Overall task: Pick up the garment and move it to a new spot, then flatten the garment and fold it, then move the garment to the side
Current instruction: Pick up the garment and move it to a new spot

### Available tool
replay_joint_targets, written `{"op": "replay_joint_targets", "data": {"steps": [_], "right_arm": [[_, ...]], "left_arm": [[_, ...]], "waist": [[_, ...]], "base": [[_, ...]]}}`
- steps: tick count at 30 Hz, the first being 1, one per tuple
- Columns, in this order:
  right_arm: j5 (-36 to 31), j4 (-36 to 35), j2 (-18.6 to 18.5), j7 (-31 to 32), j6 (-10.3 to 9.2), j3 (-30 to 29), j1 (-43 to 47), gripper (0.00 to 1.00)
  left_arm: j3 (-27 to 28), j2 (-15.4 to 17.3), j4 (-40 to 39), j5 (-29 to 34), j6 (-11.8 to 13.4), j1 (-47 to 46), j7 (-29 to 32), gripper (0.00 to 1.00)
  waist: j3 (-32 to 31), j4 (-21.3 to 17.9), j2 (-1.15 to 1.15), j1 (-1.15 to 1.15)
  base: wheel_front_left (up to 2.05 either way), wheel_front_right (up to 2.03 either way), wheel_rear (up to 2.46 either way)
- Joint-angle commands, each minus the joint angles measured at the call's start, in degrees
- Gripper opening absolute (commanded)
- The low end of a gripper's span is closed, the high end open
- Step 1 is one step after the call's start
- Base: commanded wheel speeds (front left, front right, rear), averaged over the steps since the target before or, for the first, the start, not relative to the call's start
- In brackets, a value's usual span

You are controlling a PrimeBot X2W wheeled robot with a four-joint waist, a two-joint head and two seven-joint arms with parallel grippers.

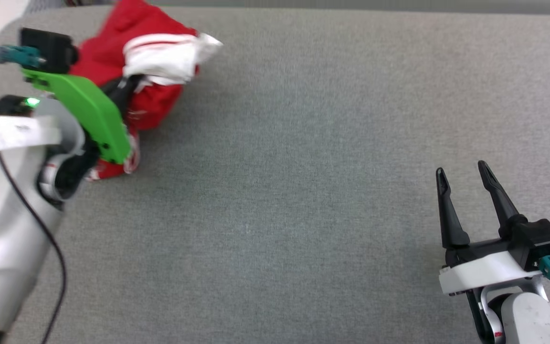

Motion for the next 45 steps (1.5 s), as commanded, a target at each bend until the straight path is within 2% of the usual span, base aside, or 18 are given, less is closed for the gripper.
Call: {"op": "replay_joint_targets", "data": {"steps": [1, 6, 10, 18, 23, 24, 25, 26, 30, 35, 41, 45], "right_arm": [[0.5, 0.1, -0.1, -0.5, -0.04, 0.0, 0.9, 1.0], [1.1, 0.1, -0.1, -0.5, -0.04, -1.0, 2.6, 1.0], [1.6, -0.5, -0.1, -0.5, -0.04, -3.8, 2.9, 1.0], [1.9, -1.4, -0.1, -0.5, -0.04, -7.5, 2.3, 1.0], [2.1, -1.3, -0.1, -0.5, -0.04, -7.6, 1.4, 1.0], [2.2, -1.3, -0.1, -0.5, -0.04, -7.6, 1.3, 1.0], [2.3, -1.2, -0.1, -0.5, -0.04, -7.7, 1.2, 1.0], [2.5, -1.1, -0.1, -0.5, -0.04, -7.6, 1.2, 1.0], [2.7, -0.8, -0.1, -0.5, -0.04, -6.9, 1.4, 1.0], [2.5, -0.3, -0.1, -0.5, -0.04, -6.9, 2.2, 1.0], [0.9, -0.4, -0.1, -0.5, -0.04, -7.5, 3.6, 1.0], [-0.2, -0.5, -0.1, -0.5, -0.04, -8.1, 4.4, 1.0]], "left_arm": [[-0.6, -1.6, -1.3, -0.1, 0.7, 1.2, -0.2, 0.0], [-3.3, -7.4, -4.2, -0.6, 2.3, 3.6, -0.5, 0.0], [-5.5, -13.4, -4.3, 0.0, 3.9, 3.8, -2.1, 0.0], [-11.6, -26.3, 2.4, 3.2, 6.0, 3.1, -5.7, 0.0], [-15.2, -30.4, 9.2, 5.8, 6.9, 1.8, -8.9, 0.0], [-16.3, -30.8, 10.5, 5.9, 6.8, 1.8, -9.3, 0.07], [-17.1, -31.1, 11.5, 5.9, 6.6, 1.9, -9.4, 0.6], [-18.2, -31.3, 12.6, 5.7, 6.4, 2.0, -9.5, 1.0], [-21.9, -31.6, 14.0, 3.9, 5.5, 3.0, -10.6, 1.0], [-23.9, -31.6, 14.1, 1.2, 5.7, 3.2, -14.0, 1.0], [-22.4, -31.5, 16.4, 0.6, 5.5, 1.7, -21.0, 1.0], [-21.4, -28.1, 17.7, 2.5, 5.0, 0.1, -25.7, 1.0]], "waist": [[-5.4, -0.8, 0.0, 0.0], [-8.0, -2.5, 0.0, 0.0], [-8.3, -4.6, 0.0, 0.0], [-7.0, -10.0, 0.0, 0.0], [-5.4, -14.0, 0.0, 0.0], [-5.2, -14.7, 0.0, 0.0], [-5.1, -15.2, 0.0, 0.0], [-5.0, -15.7, 0.0, 0.0], [-5.3, -16.9, 0.0, 0.0], [-7.3, -15.7, 0.0, 0.0], [-10.7, -11.2, 0.0, 0.0], [-12.4, -7.7, 0.0, 0.0]], "base": [[0.0, 0.0, 0.0], [0.0, 0.0, 0.0], [0.0, 0.0, 0.0], [0.0, 0.0, 0.0], [0.0, 0.0, 0.0], [0.0, 0.0, 0.0], [0.0, 0.0, 0.0], [0.0, 0.0, 0.0], [0.0, 0.0, 0.0], [0.0, 0.0, 0.0], [0.0, 0.0, 0.0], [0.0, 0.0, 0.0]]}}
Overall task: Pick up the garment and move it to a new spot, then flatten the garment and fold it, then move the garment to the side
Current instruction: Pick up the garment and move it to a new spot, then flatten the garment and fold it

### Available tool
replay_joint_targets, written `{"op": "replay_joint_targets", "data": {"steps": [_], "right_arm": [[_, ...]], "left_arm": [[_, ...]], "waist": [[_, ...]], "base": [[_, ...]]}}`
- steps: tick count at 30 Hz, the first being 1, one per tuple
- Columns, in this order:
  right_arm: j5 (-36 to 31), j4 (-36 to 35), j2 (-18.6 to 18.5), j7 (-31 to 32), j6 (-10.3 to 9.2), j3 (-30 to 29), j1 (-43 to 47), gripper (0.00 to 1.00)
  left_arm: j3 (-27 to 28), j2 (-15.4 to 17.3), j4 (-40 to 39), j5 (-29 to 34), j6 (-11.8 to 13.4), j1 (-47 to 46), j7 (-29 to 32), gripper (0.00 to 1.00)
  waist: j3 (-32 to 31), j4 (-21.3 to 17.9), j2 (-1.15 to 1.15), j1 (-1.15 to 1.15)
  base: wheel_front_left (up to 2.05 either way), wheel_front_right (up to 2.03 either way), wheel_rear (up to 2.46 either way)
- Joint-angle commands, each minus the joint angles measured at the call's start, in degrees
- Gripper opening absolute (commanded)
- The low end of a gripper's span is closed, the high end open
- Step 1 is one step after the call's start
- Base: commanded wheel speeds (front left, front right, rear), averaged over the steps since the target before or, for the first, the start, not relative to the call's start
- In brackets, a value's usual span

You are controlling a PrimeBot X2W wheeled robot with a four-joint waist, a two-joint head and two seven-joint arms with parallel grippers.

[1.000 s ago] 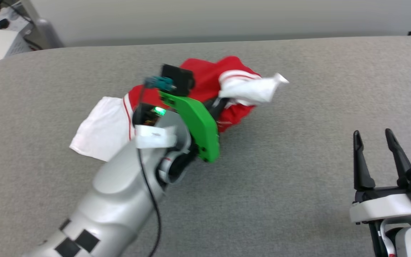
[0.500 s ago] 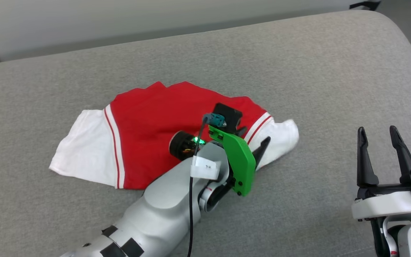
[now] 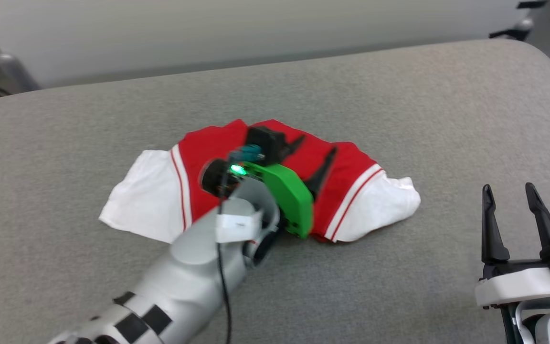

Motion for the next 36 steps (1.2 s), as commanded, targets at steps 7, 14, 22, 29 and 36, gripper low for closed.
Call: {"op": "replay_joint_targets", "data": {"steps": [7, 14, 22, 29, 36], "right_arm": [[-0.7, -0.8, -0.1, -0.5, -0.04, -1.0, 2.4, 1.0], [-1.2, -1.8, -0.1, -0.5, -0.04, -1.9, 4.3, 1.0], [-0.9, -2.3, -0.1, -0.5, -0.04, -1.7, 6.5, 1.0], [-0.7, -1.9, -0.1, -0.5, -0.04, -1.6, 7.8, 1.0], [0.9, -0.5, -0.1, 1.5, -0.04, -2.5, 8.0, 1.0]], "left_arm": [[6.2, 9.8, -4.1, 2.1, 0.3, 1.3, -4.9, 1.0], [17.3, 15.8, -18.4, 6.3, 2.7, 13.6, -5.2, 1.0], [29.3, 13.9, -30.6, 14.3, 4.1, 31.3, -5.2, 1.0], [35.4, 9.8, -34.4, 21.8, 2.1, 39.4, -5.2, 1.0], [38.9, 6.7, -34.7, 25.4, -0.2, 40.8, -5.2, 1.0]], "waist": [[-5.3, 9.0, 0.0, 0.0], [-6.6, 11.6, 0.0, 0.0], [-7.0, 12.4, 0.0, 0.0], [-7.2, 12.5, 0.0, 0.0], [-6.7, 12.8, 0.0, 0.0]], "base": [[0.0, 0.0, 0.0], [0.0, 0.0, 0.0], [0.0, 0.0, 0.0], [0.0, 0.0, 0.0], [0.0, 0.0, 0.0]]}}
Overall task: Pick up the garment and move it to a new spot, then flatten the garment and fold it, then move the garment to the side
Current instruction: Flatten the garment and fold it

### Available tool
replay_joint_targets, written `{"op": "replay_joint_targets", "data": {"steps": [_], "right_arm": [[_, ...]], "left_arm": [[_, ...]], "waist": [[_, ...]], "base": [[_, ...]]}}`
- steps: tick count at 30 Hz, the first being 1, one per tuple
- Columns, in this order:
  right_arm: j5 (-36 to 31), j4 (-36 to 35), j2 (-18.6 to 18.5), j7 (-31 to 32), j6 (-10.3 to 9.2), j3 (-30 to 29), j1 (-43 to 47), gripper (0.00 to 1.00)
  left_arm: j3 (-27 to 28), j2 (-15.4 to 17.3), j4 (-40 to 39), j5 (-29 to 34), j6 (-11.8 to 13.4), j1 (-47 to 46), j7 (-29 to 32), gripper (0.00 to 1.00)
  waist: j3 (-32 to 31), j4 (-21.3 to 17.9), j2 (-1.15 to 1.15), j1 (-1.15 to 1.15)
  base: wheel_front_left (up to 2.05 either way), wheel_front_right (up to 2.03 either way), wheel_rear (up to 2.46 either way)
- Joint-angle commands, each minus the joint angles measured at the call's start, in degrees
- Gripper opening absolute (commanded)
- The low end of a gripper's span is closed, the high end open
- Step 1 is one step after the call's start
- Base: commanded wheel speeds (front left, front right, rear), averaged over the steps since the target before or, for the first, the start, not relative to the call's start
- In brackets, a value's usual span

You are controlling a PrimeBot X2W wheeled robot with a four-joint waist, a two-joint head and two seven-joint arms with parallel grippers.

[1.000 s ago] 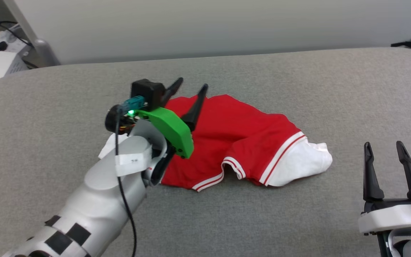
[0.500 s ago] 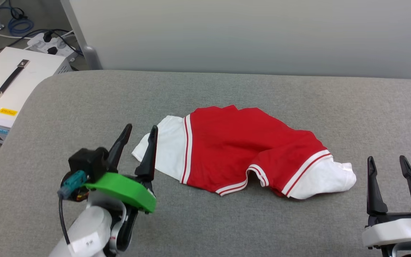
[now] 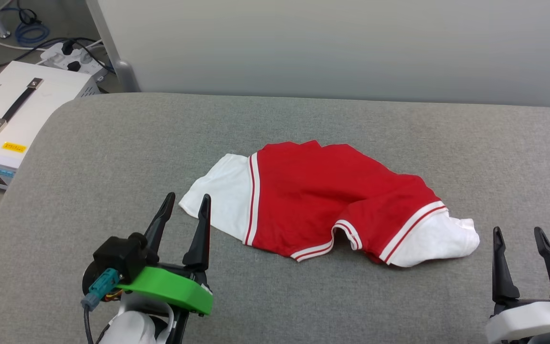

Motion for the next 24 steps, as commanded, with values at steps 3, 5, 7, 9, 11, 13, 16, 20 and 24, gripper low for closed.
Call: {"op": "replay_joint_targets", "data": {"steps": [3, 5, 7, 9, 11, 13, 16, 20, 24], "right_arm": [[-1.6, 1.4, -1.1, 6.8, -0.04, 0.1, -0.6, 1.0], [-1.9, 2.2, -2.3, 12.2, -0.04, 0.4, -2.2, 1.0], [-0.6, 3.0, -3.2, 19.3, -0.04, 0.4, -4.0, 1.0], [0.8, 3.1, -4.0, 25.8, -0.04, 0.2, -5.8, 1.0], [2.9, 3.4, -5.2, 34.2, -0.04, 0.1, -8.0, 1.0], [4.3, 3.3, -6.2, 40.3, -0.04, -0.9, -10.6, 1.0], [5.1, 3.8, -7.6, 49.5, -0.04, -1.7, -13.7, 1.0], [5.3, 4.5, -8.4, 56.1, -0.04, -2.8, -17.4, 1.0], [5.4, 6.3, -8.4, 58.5, -0.04, -3.3, -19.6, 1.0]], "left_arm": [[1.1, -1.1, 0.3, 1.6, -1.3, 0.1, -0.3, 1.0], [1.6, -1.4, 0.7, 2.2, -1.7, 0.0, -0.3, 1.0], [2.1, -1.9, 1.2, 2.8, -2.1, 0.0, -0.3, 1.0], [2.5, -2.4, 1.4, 3.1, -2.5, -0.1, -0.3, 1.0], [2.9, -3.0, 1.6, 3.6, -3.0, -0.5, -0.3, 1.0], [3.2, -3.4, 2.0, 4.0, -3.4, -0.9, -0.3, 1.0], [3.6, -4.0, 2.2, 4.6, -4.0, -2.2, -0.3, 1.0], [4.5, -4.5, 2.4, 5.3, -4.6, -3.3, -0.3, 1.0], [5.1, -5.0, 2.6, 5.8, -5.1, -4.0, -0.3, 1.0]], "waist": [[1.0, 0.4, 0.0, 0.0], [1.8, 0.7, 0.0, 0.0], [2.6, 1.0, 0.0, 0.0], [3.6, 1.3, 0.0, 0.0], [4.9, 1.9, 0.0, 0.0], [6.3, 2.6, 0.0, 0.0], [8.4, 3.8, 0.0, 0.0], [10.5, 5.2, 0.0, 0.0], [12.1, 6.3, 0.0, 0.0]], "base": [[0.0, 0.0, 0.0], [0.0, 0.0, 0.0], [0.0, 0.0, 0.0], [0.0, 0.0, 0.0], [0.0, 0.0, 0.0], [0.0, 0.0, 0.0], [0.0, 0.0, 0.0], [0.0, 0.0, 0.0], [0.0, 0.0, 0.0]]}}
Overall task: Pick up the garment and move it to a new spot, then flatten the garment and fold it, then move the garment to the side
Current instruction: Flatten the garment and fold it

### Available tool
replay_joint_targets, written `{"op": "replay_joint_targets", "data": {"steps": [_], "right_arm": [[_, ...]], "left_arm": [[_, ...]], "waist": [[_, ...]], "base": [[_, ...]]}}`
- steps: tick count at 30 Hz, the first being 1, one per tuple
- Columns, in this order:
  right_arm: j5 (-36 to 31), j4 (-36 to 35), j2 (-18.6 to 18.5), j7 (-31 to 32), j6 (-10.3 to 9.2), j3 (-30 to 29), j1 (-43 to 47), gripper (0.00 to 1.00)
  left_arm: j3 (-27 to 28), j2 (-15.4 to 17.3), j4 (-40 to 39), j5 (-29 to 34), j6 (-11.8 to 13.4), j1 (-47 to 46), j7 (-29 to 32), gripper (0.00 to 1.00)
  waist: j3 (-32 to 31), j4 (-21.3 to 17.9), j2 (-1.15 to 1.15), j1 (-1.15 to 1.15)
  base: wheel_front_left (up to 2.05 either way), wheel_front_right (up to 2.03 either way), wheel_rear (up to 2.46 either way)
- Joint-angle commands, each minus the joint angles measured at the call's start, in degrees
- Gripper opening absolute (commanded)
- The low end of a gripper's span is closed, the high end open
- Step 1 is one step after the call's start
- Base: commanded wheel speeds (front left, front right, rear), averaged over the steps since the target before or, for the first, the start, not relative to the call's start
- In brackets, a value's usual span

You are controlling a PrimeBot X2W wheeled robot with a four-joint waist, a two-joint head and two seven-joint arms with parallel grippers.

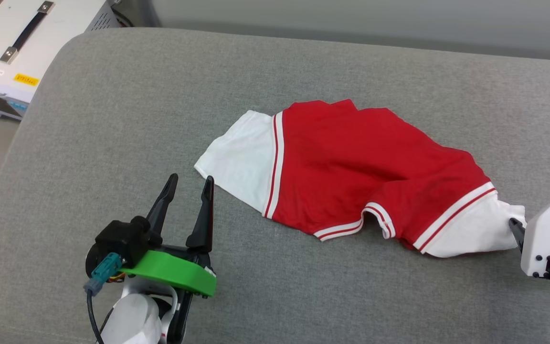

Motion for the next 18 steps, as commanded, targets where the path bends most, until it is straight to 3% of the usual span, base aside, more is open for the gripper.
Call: {"op": "replay_joint_targets", "data": {"steps": [1, 10, 11, 12, 18], "right_arm": [[0.1, 0.6, 0.1, 0.1, -0.04, -0.3, -1.0, 1.0], [-0.1, 6.7, 1.0, 0.9, -0.04, 0.0, -1.1, 1.0], [0.1, 7.1, 1.0, 0.9, -0.04, 0.3, -0.9, 0.58], [0.1, 7.6, 0.7, 0.7, -0.04, 0.8, -0.6, 0.0], [0.4, 6.3, -2.4, -2.3, -0.04, 2.4, 2.0, 0.0]], "left_arm": [[0.2, -0.3, 0.2, 0.5, -0.4, -1.3, -0.3, 1.0], [1.3, -1.3, 0.7, 1.5, -1.2, -2.2, -0.3, 1.0], [1.4, -1.4, 0.8, 1.5, -1.3, -2.3, -0.3, 1.0], [1.5, -1.5, 0.9, 1.6, -1.3, -2.3, -0.3, 1.0], [2.4, -1.8, 2.4, 2.0, -1.6, -1.9, -0.3, 1.0]], "waist": [[2.0, 1.8, 0.0, 0.0], [3.9, 2.7, 0.0, 0.0], [3.9, 2.7, 0.0, 0.0], [3.9, 2.6, 0.0, 0.0], [0.4, 1.3, 0.0, 0.0]], "base": [[0.0, 0.0, 0.0], [0.0, 0.0, 0.0], [0.0, 0.0, 0.0], [0.0, 0.0, 0.0], [0.0, 0.0, 0.0]]}}
